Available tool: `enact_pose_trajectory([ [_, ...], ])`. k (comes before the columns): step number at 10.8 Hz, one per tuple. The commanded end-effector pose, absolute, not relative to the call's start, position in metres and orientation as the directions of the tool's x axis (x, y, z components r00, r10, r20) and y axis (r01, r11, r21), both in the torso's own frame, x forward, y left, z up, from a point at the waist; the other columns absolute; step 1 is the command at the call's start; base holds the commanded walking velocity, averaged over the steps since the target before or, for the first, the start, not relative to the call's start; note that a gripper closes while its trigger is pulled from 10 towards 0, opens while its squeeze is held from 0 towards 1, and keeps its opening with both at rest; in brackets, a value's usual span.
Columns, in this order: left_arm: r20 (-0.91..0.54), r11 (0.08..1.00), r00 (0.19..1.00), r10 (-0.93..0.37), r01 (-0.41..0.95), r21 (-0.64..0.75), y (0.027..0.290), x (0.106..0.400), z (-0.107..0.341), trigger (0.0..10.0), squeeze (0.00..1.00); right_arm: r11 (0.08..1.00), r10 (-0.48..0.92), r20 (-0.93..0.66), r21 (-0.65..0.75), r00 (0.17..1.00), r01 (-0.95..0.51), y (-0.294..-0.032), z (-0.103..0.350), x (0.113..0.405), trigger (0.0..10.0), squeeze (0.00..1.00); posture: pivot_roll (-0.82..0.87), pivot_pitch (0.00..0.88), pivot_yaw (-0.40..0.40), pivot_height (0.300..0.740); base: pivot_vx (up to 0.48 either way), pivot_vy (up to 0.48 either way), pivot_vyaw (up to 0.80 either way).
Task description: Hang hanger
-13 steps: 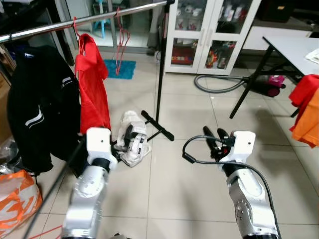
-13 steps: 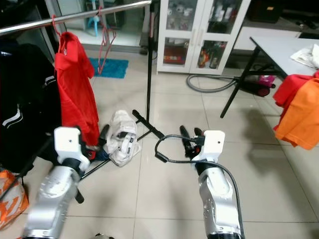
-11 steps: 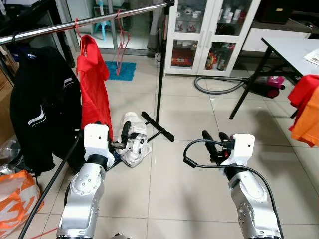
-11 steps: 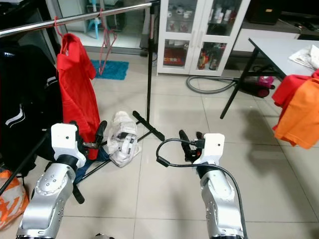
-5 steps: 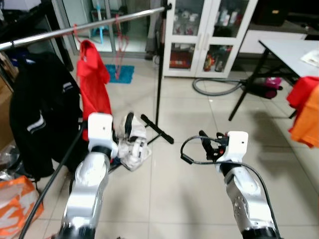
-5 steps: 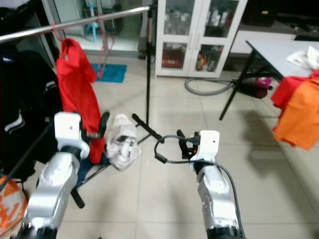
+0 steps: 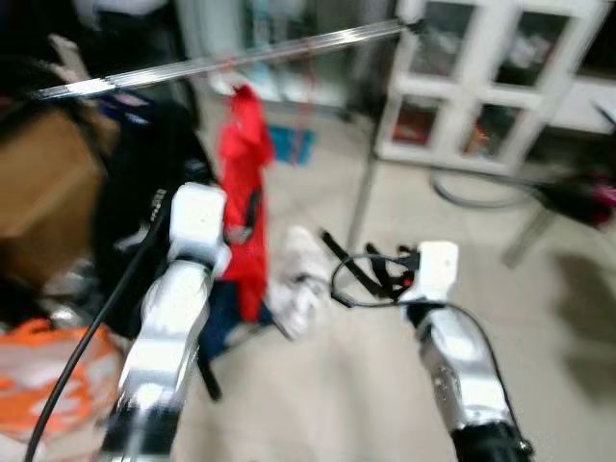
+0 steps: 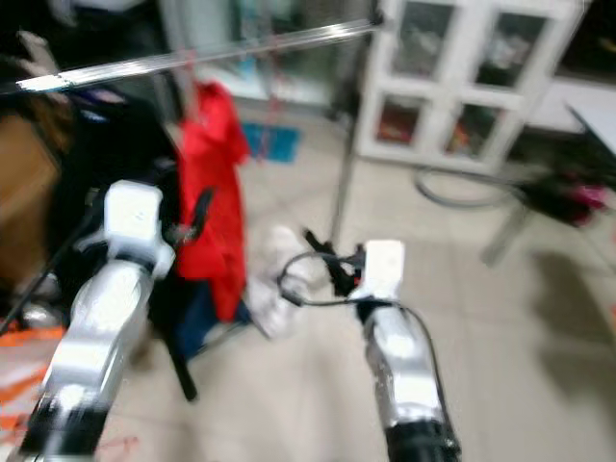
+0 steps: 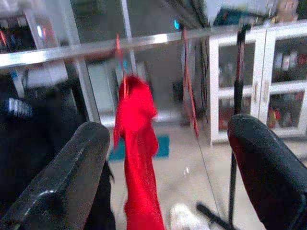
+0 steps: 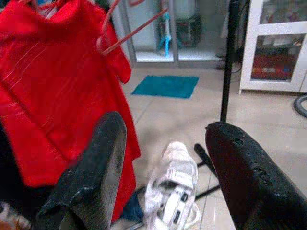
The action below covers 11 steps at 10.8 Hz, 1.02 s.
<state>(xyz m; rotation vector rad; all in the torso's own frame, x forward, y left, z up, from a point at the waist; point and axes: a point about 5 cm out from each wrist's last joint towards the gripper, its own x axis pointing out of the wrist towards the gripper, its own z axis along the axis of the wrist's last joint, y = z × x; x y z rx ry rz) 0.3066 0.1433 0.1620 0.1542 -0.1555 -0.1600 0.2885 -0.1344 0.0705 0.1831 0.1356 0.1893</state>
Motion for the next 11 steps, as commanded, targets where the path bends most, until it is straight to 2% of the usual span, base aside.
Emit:
enact_pose_trajectory([
  [1, 0.127, 0.966, 0.968, -0.218, 0.195, 0.171, 0.132, 0.307, 0.162, 10.0, 0.0, 0.973, 0.165, -0.129, 0.181, 0.978, -0.141, -0.143, 0.067, 0.287, 10.0, 0.0, 0.04, 0.0, -0.005, 0.74, 0.472, 0.0, 0.0],
  [3, 0.129, 0.96, 0.96, -0.249, 0.227, 0.163, 0.125, 0.309, 0.163, 10.0, 0.0, 0.977, 0.143, -0.129, 0.176, 0.981, -0.12, -0.146, 0.067, 0.289, 10.0, 0.0, 0.03, 0.0, 0.002, 0.74, 0.476, 0.0, 0.0],
  [4, 0.125, 0.948, 0.964, -0.236, 0.2, 0.247, 0.122, 0.312, 0.162, 10.0, 0.0, 0.978, 0.132, -0.124, 0.18, 0.983, -0.109, -0.147, 0.067, 0.29, 10.0, 0.0, 0.03, 0.0, 0.004, 0.74, 0.0, 0.0, 0.0],
  [6, 0.158, 0.953, 0.953, -0.258, 0.224, 0.206, 0.114, 0.311, 0.168, 10.0, 0.0, 0.978, 0.138, -0.117, 0.171, 0.983, -0.117, -0.146, 0.068, 0.291, 10.0, 0.0, 0.03, 0.0, 0.007, 0.74, 0.0, 0.0, 0.33],
  [8, 0.11, 0.984, 0.98, -0.169, 0.161, 0.075, 0.122, 0.316, 0.159, 10.0, 0.0, 0.986, 0.073, -0.09, 0.153, 0.993, -0.059, -0.151, 0.072, 0.293, 10.0, 0.0, 0.03, 0.0, 0.007, 0.74, 0.398, -0.266, 0.66],
  [9, 0.017, 0.997, 0.997, -0.082, 0.082, -0.005, 0.137, 0.312, 0.136, 10.0, 0.0, 0.994, -0.019, -0.014, 0.106, 1.0, 0.02, -0.163, 0.086, 0.299, 10.0, 0.0, 0.02, 0.0, 0.011, 0.74, 0.398, -0.262, 0.57],
  [10, -0.045, 0.997, 0.998, -0.053, 0.055, 0.047, 0.142, 0.305, 0.117, 10.0, 0.0, 0.993, -0.058, 0.01, 0.102, 0.998, 0.057, -0.169, 0.094, 0.304, 10.0, 0.0, 0.02, 0.0, 0.009, 0.74, 0.0, 0.0, 0.0],
  [11, -0.037, 0.995, 0.998, -0.054, 0.057, 0.087, 0.139, 0.302, 0.114, 10.0, 0.0, 0.995, -0.051, 0.012, 0.085, 0.999, 0.05, -0.171, 0.096, 0.306, 10.0, 0.0, 0.02, 0.0, 0.006, 0.74, 0.0, 0.0, 0.0],
])
